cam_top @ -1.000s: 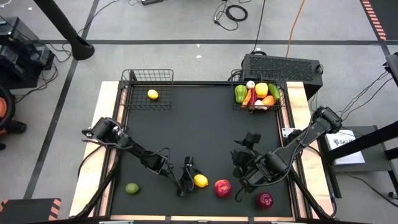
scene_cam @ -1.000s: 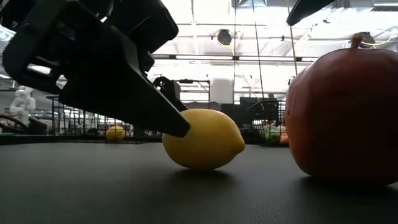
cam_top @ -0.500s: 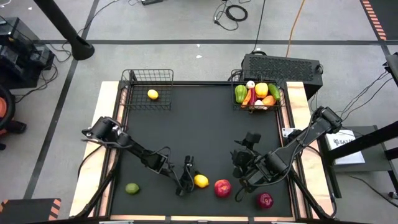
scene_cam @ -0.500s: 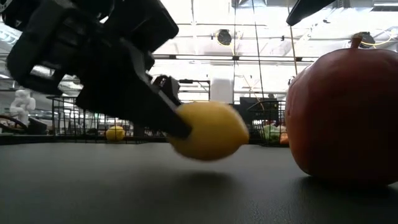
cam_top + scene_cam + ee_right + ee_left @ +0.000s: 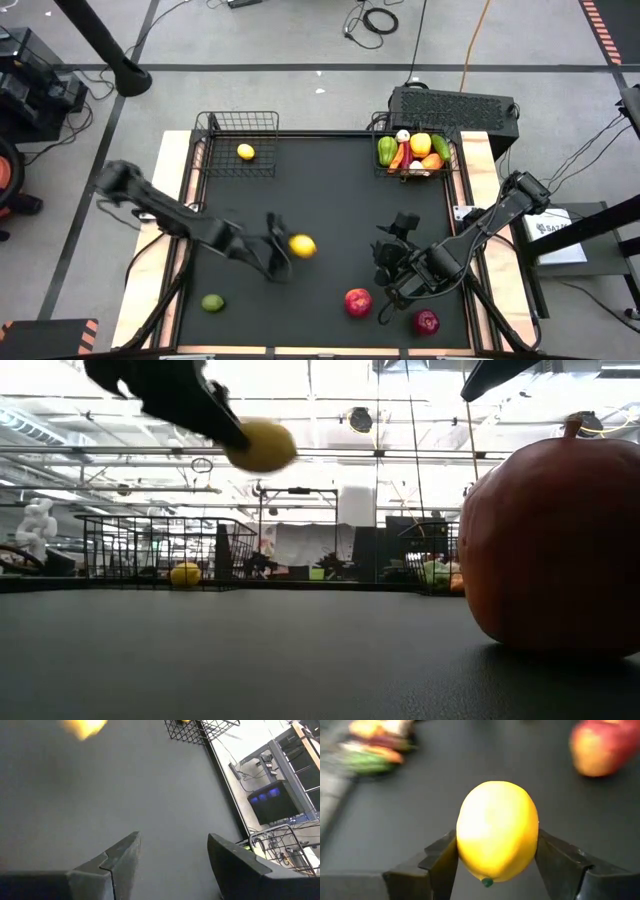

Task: Sort produce into baskets
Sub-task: Put the left yellow lemon into the left black wire basket

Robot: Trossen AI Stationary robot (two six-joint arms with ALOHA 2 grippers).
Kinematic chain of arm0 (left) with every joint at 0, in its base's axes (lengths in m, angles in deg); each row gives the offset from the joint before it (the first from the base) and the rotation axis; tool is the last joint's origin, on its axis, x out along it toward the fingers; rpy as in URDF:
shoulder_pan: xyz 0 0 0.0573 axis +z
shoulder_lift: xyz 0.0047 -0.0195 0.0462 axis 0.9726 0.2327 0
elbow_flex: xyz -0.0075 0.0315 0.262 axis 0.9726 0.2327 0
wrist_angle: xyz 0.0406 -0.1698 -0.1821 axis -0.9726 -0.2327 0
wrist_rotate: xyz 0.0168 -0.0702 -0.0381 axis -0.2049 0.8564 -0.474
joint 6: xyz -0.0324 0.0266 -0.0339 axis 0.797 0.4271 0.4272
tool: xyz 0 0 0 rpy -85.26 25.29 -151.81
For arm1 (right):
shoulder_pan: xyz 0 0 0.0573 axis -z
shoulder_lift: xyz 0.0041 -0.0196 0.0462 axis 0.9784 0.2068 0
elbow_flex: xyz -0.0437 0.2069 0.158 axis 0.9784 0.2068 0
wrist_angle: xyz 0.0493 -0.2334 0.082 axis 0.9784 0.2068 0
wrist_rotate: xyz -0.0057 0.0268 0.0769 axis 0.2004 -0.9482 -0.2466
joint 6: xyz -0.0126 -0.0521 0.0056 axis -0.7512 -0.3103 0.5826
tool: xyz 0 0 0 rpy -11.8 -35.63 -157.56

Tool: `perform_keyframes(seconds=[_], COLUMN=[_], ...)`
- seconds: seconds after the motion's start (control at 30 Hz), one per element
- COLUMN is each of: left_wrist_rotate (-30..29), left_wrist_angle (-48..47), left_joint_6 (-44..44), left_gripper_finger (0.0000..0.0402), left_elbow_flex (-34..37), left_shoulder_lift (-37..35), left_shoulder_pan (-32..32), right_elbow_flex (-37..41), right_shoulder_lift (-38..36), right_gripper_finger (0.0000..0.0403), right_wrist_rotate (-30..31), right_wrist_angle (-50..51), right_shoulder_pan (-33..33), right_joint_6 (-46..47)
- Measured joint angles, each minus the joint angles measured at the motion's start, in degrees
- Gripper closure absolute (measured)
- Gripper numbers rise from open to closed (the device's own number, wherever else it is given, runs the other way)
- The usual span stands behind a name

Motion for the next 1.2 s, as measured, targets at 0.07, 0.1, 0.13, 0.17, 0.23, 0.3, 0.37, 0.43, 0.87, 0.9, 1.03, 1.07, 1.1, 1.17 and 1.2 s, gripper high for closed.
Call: perform_keyframes(seconds=[0.07, 0.1, 0.13, 0.17, 0.23, 0.3, 0.37, 0.43, 0.87, 0.9, 1.03, 1.07, 1.1, 1.17, 1.2], left_wrist_rotate=[-5.4, -8.4, -11.6, -14.5, -18.5, -19.9, -20.1, -19.7, 0.5, 1.5, 6.3, 7.2, 7.7, 7.9, 7.9], left_wrist_angle=[-7.9, -11.3, -14.1, -16.6, -20.2, -21.7, -22.4, -23.0, -19.1, -18.5, -16.3, -15.7, -15.1, -14.7, -14.4], left_joint_6=[-1.1, -1.9, -2.7, -3.6, -5.4, -8.0, -10.6, -11.6, -15.5, -15.6, -14.2, -13.9, -13.8, -13.9, -13.9], left_gripper_finger=[0.0165, 0.0165, 0.0166, 0.0166, 0.0166, 0.0166, 0.0166, 0.0166, 0.0152, 0.0149, 0.0124, 0.0115, 0.0106, 0.0091, 0.0085], left_elbow_flex=[0.0, 0.0, 0.0, 0.0, 0.0, 0.0, 0.0, 0.0, 0.0, 0.0, 0.1, 0.1, 0.1, 0.1, 0.1], left_shoulder_lift=[-7.2, -10.8, -14.1, -17.3, -23.0, -27.4, -30.3, -32.1, -22.3, -21.3, -18.1, -17.7, -17.4, -17.3, -17.4], left_shoulder_pan=[0.9, 1.6, 2.5, 3.7, 6.9, 11.3, 16.9, 22.6, 53.1, 54.3, 57.8, 58.3, 58.6, 58.9, 58.9], right_elbow_flex=[0.0, 0.0, 0.0, 0.0, 0.0, 0.0, 0.0, 0.0, 0.0, 0.0, 0.0, 0.0, 0.0, 0.0, 0.0], right_shoulder_lift=[0.0, 0.0, 0.0, 0.0, 0.0, 0.0, 0.0, 0.0, 0.0, 0.0, 0.0, 0.0, 0.0, 0.0, 0.0], right_gripper_finger=[0.0181, 0.0181, 0.0181, 0.0181, 0.0181, 0.0181, 0.0181, 0.0181, 0.0181, 0.0181, 0.0181, 0.0181, 0.0181, 0.0181, 0.0181], right_wrist_rotate=[0.0, 0.0, 0.0, 0.0, 0.0, 0.0, 0.0, 0.0, 0.0, 0.0, 0.0, 0.0, 0.0, 0.0, -0.1], right_wrist_angle=[0.0, 0.0, 0.0, 0.0, 0.0, 0.0, 0.0, 0.0, -0.3, -0.3, -0.3, -0.3, -0.5, -1.5, -2.4], right_shoulder_pan=[0.0, 0.0, 0.0, 0.0, 0.0, 0.0, 0.0, 0.1, 0.1, 0.1, 0.1, 0.1, 0.1, 0.1, 0.1], right_joint_6=[0.0, 0.0, 0.0, 0.0, 0.0, -0.2, -0.3, -0.4, -1.5, -1.5, -1.4, -1.4, -1.4, -1.3, -1.3])
